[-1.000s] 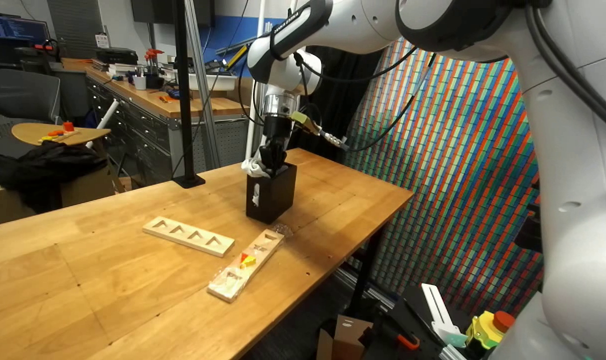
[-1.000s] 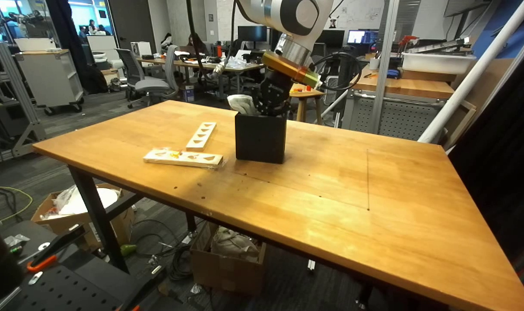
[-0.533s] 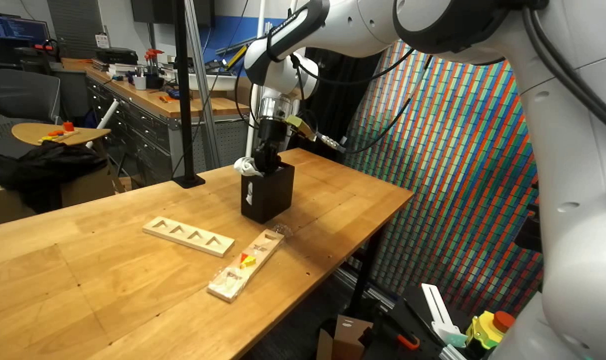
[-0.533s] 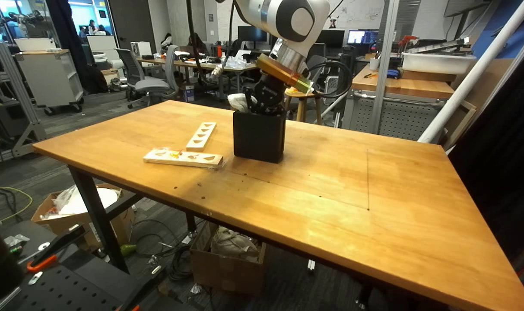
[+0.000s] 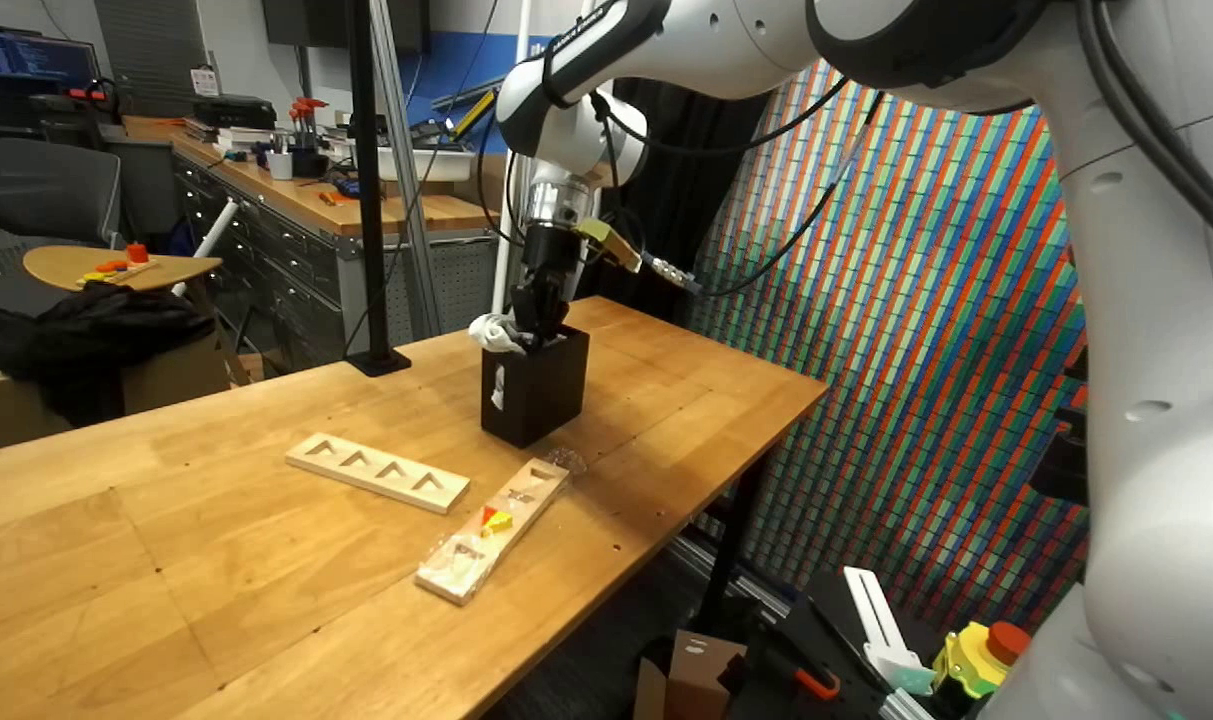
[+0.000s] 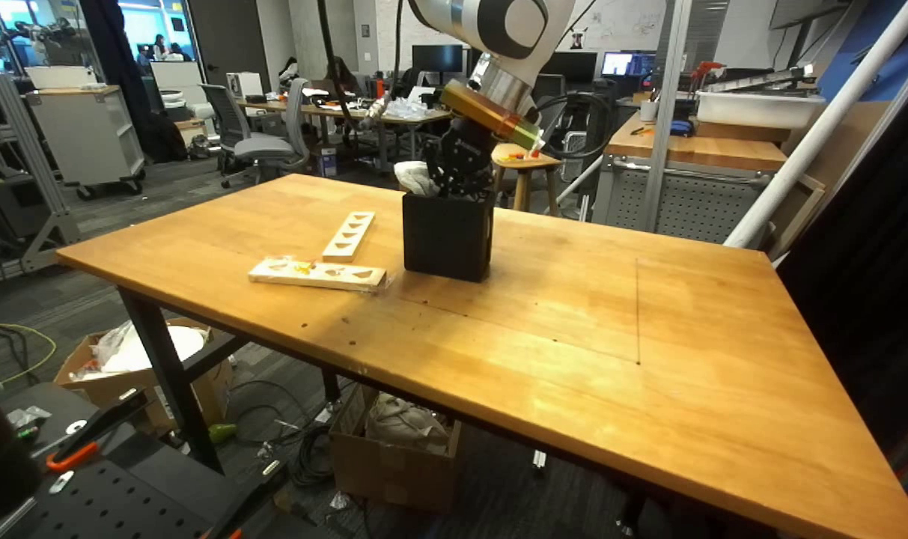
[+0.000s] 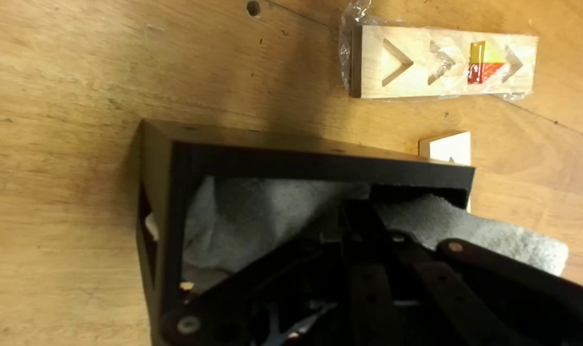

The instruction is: Put the white towel inside the black holder on the table

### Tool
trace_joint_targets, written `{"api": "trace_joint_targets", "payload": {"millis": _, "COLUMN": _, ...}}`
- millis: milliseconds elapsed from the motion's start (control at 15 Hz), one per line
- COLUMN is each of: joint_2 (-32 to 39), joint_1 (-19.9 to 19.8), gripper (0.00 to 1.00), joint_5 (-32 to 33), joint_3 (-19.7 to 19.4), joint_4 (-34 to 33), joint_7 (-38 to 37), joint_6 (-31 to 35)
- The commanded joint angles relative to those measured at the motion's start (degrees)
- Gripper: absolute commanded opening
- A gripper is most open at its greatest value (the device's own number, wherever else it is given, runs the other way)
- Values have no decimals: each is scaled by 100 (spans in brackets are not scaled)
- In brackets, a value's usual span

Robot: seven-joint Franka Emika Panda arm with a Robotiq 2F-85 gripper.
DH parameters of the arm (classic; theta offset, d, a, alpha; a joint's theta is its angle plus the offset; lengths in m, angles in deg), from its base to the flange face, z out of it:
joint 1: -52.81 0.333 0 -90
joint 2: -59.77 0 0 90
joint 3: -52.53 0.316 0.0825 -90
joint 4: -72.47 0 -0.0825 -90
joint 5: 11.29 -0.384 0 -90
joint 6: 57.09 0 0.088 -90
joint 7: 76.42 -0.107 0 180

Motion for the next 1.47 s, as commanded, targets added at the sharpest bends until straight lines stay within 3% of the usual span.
{"api": "trace_joint_targets", "payload": {"millis": 0, "joint_2": -618, "joint_1": 86, "gripper": 0, "joint_5": 209, "joint_3": -83, "joint_4": 187, "joint_7": -236, "joint_6": -150}}
{"api": "trace_joint_targets", "payload": {"millis": 400, "joint_2": -812, "joint_1": 362, "gripper": 0, "joint_5": 754, "joint_3": -36, "joint_4": -405, "joint_7": -369, "joint_6": -674}}
{"api": "trace_joint_targets", "payload": {"millis": 800, "joint_2": -511, "joint_1": 728, "gripper": 0, "joint_5": 1045, "joint_3": 77, "joint_4": -1089, "joint_7": -350, "joint_6": -1176}}
{"api": "trace_joint_targets", "payload": {"millis": 1400, "joint_2": -207, "joint_1": 1004, "gripper": 0, "joint_5": 1088, "joint_3": 209, "joint_4": -1310, "joint_7": -416, "joint_6": -1137}}
